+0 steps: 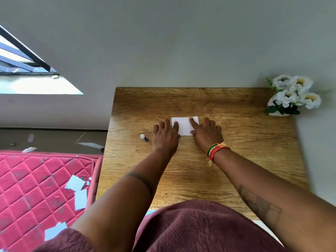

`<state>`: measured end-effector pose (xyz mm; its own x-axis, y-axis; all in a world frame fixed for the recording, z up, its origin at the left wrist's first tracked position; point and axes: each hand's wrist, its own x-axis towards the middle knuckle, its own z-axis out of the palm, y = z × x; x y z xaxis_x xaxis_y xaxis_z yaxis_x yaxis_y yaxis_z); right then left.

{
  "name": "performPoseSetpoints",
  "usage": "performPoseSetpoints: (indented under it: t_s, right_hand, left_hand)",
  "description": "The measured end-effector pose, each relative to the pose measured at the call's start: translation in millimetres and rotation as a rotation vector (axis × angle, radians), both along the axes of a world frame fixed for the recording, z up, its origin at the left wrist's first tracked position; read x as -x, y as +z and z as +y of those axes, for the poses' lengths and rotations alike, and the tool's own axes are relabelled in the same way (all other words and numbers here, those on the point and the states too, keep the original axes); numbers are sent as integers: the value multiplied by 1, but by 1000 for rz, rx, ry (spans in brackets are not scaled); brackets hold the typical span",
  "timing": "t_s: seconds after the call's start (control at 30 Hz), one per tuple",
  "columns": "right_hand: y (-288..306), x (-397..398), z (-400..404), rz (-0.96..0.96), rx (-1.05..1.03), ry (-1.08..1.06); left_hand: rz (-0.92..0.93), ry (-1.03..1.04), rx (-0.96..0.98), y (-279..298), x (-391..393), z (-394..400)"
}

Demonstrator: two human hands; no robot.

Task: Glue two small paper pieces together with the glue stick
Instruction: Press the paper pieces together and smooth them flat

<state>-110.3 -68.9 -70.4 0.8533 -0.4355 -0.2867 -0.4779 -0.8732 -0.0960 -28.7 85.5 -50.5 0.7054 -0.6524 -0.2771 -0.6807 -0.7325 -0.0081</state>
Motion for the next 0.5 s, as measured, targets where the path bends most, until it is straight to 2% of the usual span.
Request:
performPoseSetpoints:
  t_s: [0.17,0.3,0.5]
  right_hand:
    - [-2,-1,-13,26,-12,21]
    - [-3,4,-5,11,15,37]
    - [-1,6,-1,14,25,-21]
  left_hand:
    - [79,-154,64,-12,7,-3]
    - [214,-104,-13,-21,16,-9]
    - [207,-137,-85,-19,13,-11]
